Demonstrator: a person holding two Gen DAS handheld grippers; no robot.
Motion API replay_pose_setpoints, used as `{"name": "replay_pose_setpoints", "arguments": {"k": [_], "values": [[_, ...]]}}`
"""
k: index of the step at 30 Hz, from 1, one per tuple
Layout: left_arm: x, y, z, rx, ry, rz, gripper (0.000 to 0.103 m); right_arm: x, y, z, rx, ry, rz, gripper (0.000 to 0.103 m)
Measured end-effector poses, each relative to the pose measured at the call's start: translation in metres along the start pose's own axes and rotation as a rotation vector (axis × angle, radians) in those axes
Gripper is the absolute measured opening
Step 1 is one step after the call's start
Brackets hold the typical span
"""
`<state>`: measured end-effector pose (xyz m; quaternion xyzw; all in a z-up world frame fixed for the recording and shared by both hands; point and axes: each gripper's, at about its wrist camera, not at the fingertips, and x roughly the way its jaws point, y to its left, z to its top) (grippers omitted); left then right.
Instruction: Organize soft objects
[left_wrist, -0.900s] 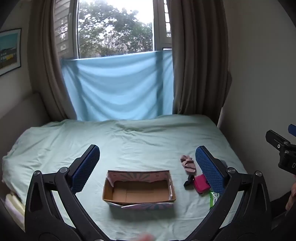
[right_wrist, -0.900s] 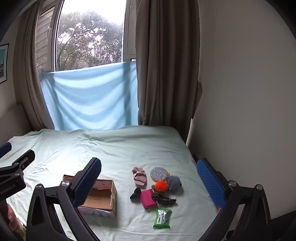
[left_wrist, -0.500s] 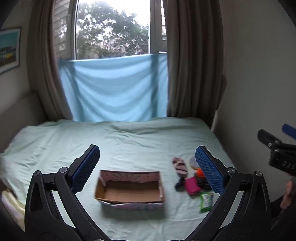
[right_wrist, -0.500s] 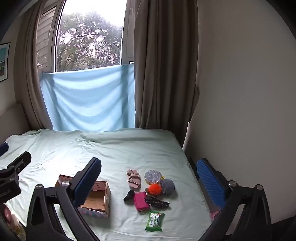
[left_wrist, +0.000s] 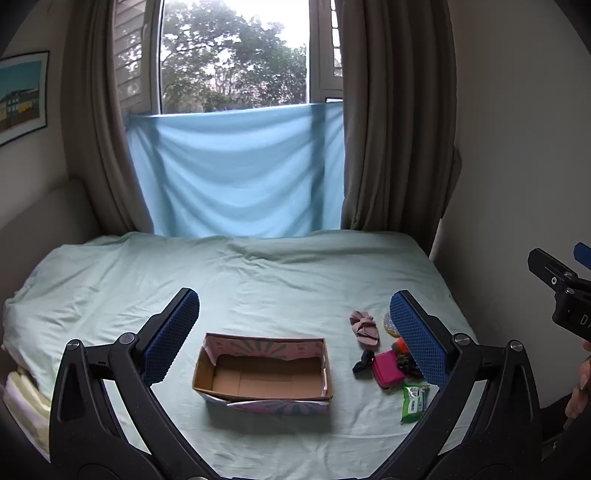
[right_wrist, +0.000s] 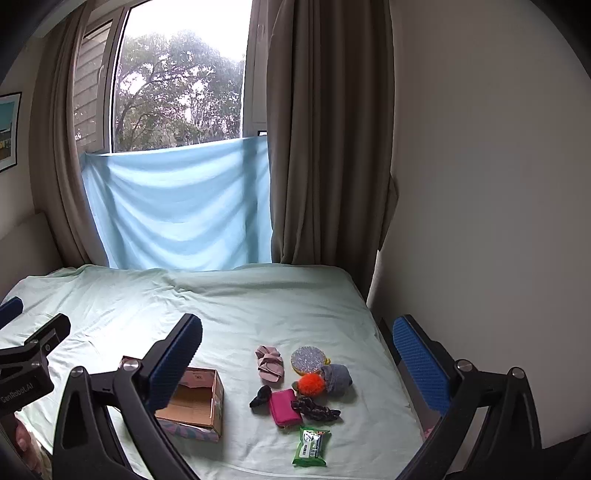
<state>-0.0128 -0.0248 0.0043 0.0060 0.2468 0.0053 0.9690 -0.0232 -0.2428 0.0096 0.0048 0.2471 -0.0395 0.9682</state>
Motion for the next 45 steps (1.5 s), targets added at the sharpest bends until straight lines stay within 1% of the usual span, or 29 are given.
{"name": "replay_pose_setpoints", "arguments": {"k": [11, 13, 23, 24, 45], "values": [[-0.003, 0.004, 0.007, -0.016, 0.001, 0.005, 0.102, 0.005, -0.006, 0.003, 0.0, -0.003, 0.015, 0.103], [-0.004, 0.004, 0.008, -0.018, 0.001, 0.009, 0.102, 0.001, 0.005, 0.0, -0.004, -0.007, 0.011, 0.103], [-0.003, 0.003, 0.01, -0.018, -0.001, 0.006, 0.102, 0.003, 0.0, 0.001, 0.001, 0.001, 0.017, 0.103], [-0.003, 0.003, 0.01, -0.017, -0.001, 0.005, 0.102, 0.001, 0.009, 0.0, -0.003, -0.003, 0.012, 0.103], [0.001, 0.0, 0.013, -0.005, -0.002, -0.005, 0.102, 0.0, 0.01, 0.003, 0.008, -0.001, 0.007, 0.103]]}}
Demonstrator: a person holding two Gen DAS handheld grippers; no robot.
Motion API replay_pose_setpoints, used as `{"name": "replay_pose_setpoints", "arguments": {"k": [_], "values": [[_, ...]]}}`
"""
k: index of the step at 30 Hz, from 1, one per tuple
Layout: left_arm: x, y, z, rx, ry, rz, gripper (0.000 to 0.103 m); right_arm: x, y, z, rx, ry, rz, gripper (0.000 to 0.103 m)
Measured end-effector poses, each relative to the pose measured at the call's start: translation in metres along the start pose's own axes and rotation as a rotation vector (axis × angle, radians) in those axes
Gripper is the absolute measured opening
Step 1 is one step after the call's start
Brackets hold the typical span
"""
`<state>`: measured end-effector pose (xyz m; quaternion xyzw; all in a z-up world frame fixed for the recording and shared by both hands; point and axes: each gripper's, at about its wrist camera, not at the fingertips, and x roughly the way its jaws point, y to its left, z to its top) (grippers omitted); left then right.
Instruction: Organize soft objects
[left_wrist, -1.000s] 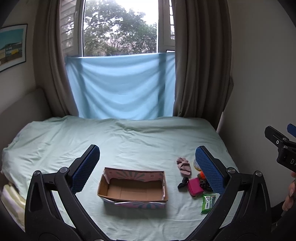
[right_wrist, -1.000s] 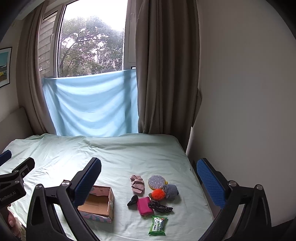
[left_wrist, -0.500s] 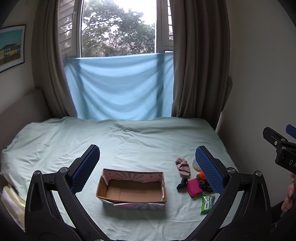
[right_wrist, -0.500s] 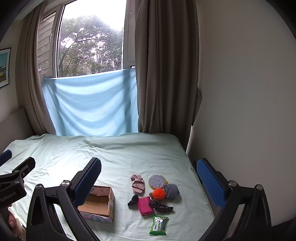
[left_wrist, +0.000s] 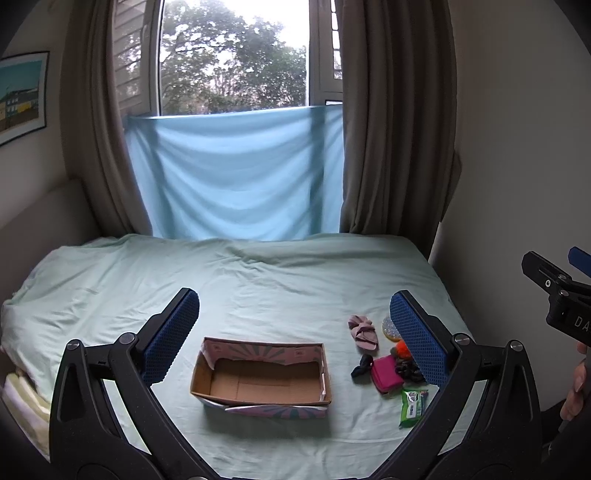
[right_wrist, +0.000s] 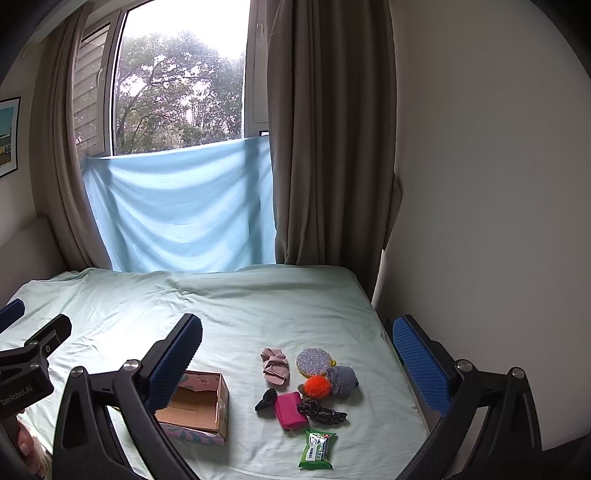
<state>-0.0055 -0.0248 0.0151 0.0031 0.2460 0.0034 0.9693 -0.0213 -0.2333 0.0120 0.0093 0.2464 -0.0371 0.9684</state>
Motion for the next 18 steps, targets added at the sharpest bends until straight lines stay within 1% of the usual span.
{"name": "replay_pose_setpoints", "arguments": {"k": [12, 18], "values": [[0.0033, -0.0046, 0.0004, 0.004, 0.003, -0.001, 0.102, 0.0024, -0.0001, 0.0018, 0.007, 0.0, 0.005, 0.103], [0.0035, -0.0008, 0.0001, -0.001, 0.001, -0.006, 0.102, 0.0031, 0.0, 0.0027, 0.008, 0.001, 0.005, 0.103]]}}
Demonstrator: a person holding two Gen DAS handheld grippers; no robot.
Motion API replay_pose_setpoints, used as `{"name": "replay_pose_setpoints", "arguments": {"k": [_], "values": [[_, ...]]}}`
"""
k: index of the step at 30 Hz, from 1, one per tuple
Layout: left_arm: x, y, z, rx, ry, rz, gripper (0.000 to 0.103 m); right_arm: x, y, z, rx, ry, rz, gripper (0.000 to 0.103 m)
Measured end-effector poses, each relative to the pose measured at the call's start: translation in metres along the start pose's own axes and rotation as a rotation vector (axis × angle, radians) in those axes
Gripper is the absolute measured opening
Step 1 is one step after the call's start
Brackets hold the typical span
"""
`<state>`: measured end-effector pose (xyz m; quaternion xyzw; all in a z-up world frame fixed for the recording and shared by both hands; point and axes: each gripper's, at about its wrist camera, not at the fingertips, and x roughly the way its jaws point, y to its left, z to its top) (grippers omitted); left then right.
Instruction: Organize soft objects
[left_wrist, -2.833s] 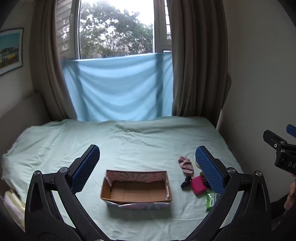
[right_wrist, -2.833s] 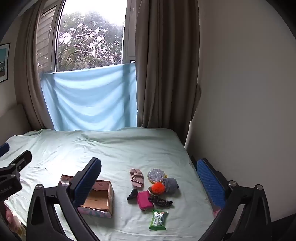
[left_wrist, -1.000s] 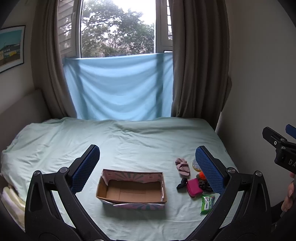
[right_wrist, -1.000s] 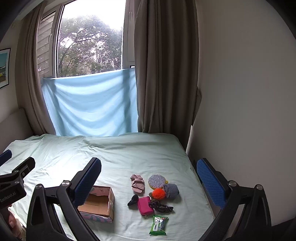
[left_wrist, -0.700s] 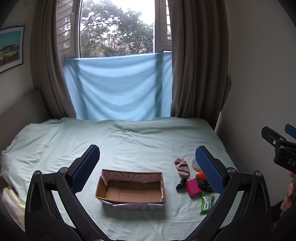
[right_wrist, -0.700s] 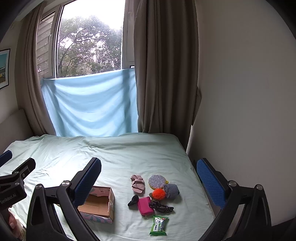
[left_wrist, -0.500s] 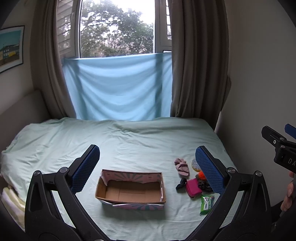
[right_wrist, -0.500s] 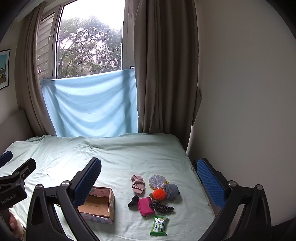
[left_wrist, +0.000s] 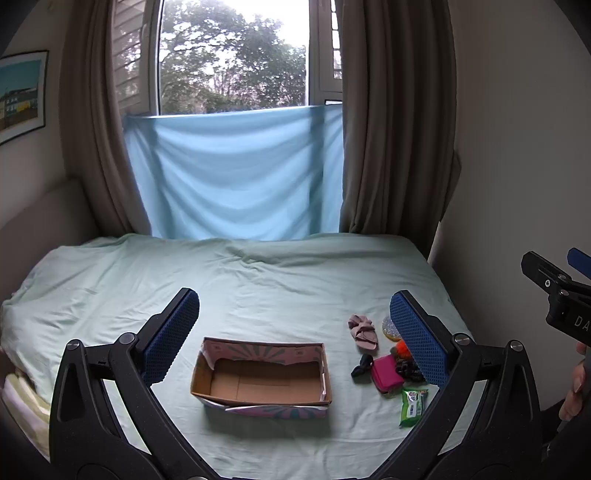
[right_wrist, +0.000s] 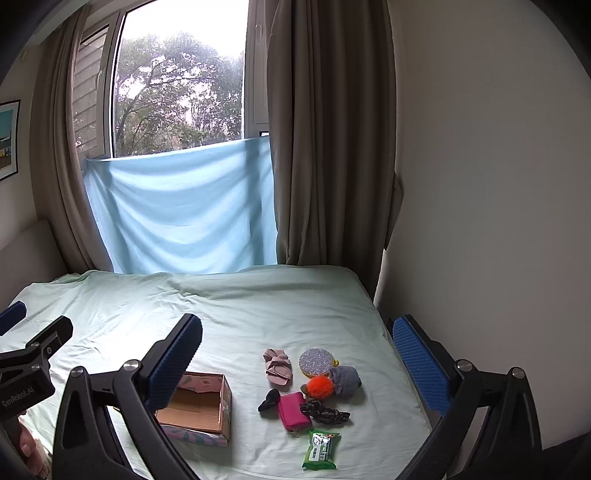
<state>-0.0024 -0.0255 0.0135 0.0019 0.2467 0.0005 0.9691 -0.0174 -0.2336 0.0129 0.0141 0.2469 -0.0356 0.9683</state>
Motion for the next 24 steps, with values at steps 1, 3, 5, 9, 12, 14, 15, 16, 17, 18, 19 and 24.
{"name": "replay_pose_setpoints", "arguments": {"k": [1, 3, 5, 9, 12, 14, 15, 16, 17, 18, 19, 24], "values": [[0.0, 0.0, 0.0, -0.001, 0.0, -0.001, 0.102, 0.0, 0.0, 0.0, 0.0, -0.001, -0.001, 0.103], [0.0, 0.003, 0.0, -0.002, -0.001, -0.003, 0.102, -0.001, 0.001, 0.001, 0.0, -0.002, -0.002, 0.103], [0.0, 0.003, 0.0, -0.002, -0.002, -0.005, 0.102, -0.001, 0.003, 0.001, 0.001, -0.002, -0.004, 0.103], [-0.001, 0.005, -0.001, -0.002, -0.004, -0.008, 0.102, 0.0, 0.003, 0.001, 0.0, -0.002, -0.006, 0.103], [0.0, 0.006, 0.0, -0.001, -0.004, -0.011, 0.102, -0.001, 0.004, 0.001, 0.001, -0.004, -0.008, 0.103], [0.002, 0.008, 0.001, -0.003, 0.001, -0.018, 0.102, 0.0, 0.005, 0.001, 0.002, -0.003, -0.011, 0.103], [0.003, 0.007, 0.002, -0.004, 0.003, -0.02, 0.102, 0.0, 0.006, 0.0, 0.004, -0.002, -0.013, 0.103], [0.006, 0.007, 0.002, -0.005, 0.01, -0.024, 0.102, 0.002, 0.006, 0.001, 0.007, 0.001, -0.016, 0.103], [0.009, 0.007, 0.004, -0.005, 0.018, -0.029, 0.102, 0.004, 0.005, 0.002, 0.009, 0.006, -0.02, 0.103], [0.012, 0.006, 0.005, -0.005, 0.025, -0.035, 0.102, 0.006, 0.005, 0.003, 0.011, 0.011, -0.024, 0.103], [0.017, 0.005, 0.006, -0.004, 0.036, -0.045, 0.102, 0.009, 0.004, 0.003, 0.012, 0.016, -0.031, 0.103], [0.054, -0.012, 0.0, -0.002, 0.107, -0.082, 0.102, 0.032, -0.009, -0.006, 0.015, 0.051, -0.068, 0.103]]}}
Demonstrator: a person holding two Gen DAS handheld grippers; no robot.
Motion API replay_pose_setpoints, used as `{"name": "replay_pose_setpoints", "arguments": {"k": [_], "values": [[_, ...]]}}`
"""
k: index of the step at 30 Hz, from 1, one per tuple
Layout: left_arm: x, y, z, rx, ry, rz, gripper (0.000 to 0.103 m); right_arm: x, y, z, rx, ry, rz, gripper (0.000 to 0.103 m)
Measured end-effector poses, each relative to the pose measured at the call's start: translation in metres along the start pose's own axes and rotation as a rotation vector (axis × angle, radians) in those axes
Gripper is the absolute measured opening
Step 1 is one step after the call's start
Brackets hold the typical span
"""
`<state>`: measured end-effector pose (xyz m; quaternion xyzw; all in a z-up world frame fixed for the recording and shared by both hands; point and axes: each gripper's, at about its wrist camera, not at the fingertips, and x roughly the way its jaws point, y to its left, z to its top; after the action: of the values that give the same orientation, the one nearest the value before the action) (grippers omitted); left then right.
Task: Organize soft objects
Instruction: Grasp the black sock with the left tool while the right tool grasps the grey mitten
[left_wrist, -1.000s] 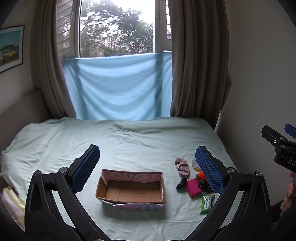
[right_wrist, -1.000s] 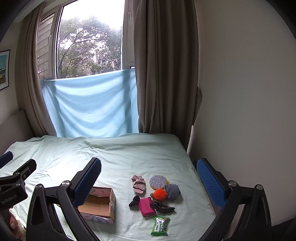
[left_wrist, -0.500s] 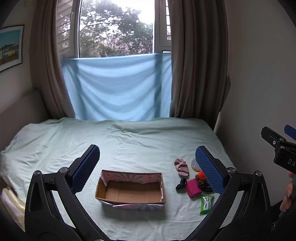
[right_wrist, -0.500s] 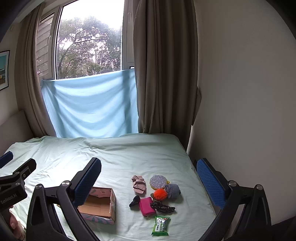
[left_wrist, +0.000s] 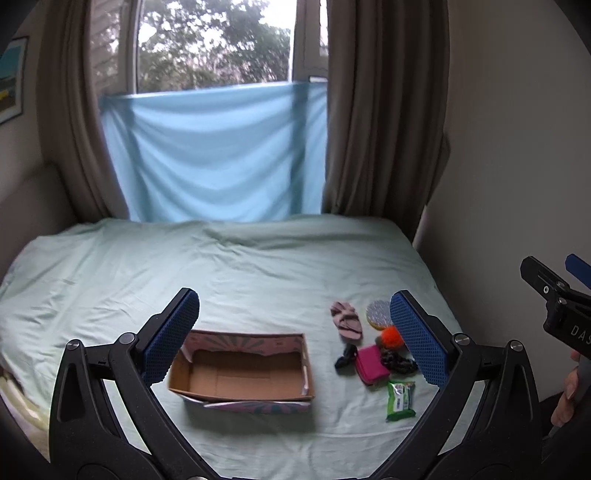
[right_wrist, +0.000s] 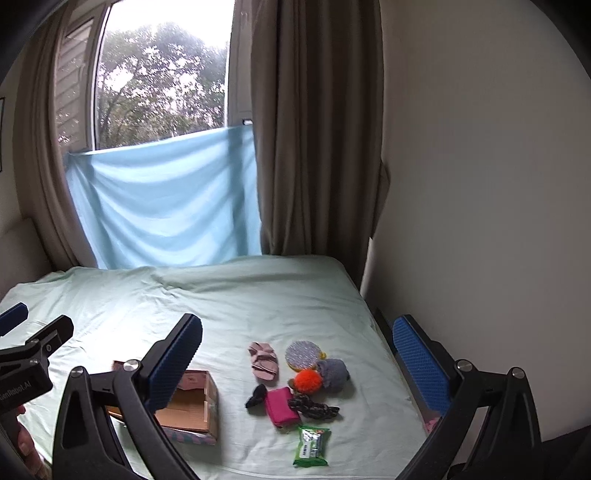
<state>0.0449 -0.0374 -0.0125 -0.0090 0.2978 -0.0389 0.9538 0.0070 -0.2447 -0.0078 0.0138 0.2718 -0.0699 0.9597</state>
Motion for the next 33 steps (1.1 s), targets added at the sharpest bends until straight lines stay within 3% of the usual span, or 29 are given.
{"name": "replay_pose_setpoints", "arguments": {"k": [9, 22, 27, 33], "values": [[0.102, -0.055, -0.033, -0.046, 0.115, 0.044, 0.102, 0.099, -0.061, -0.041, 0.012, 0.105, 0.017, 0.103], [0.298, -0.127, -0.126, -0.117, 0.4, 0.111, 0.102, 0.296, -0.126, -0.1, 0.003, 0.299, 0.028, 0.103], [0.357, -0.131, -0.162, -0.166, 0.508, 0.158, 0.102, 0.364, -0.129, -0.129, 0.029, 0.393, 0.044, 0.103], [0.408, -0.111, -0.205, -0.309, 0.637, 0.194, 0.102, 0.43, -0.133, -0.166, 0.121, 0.54, 0.064, 0.103]]}}
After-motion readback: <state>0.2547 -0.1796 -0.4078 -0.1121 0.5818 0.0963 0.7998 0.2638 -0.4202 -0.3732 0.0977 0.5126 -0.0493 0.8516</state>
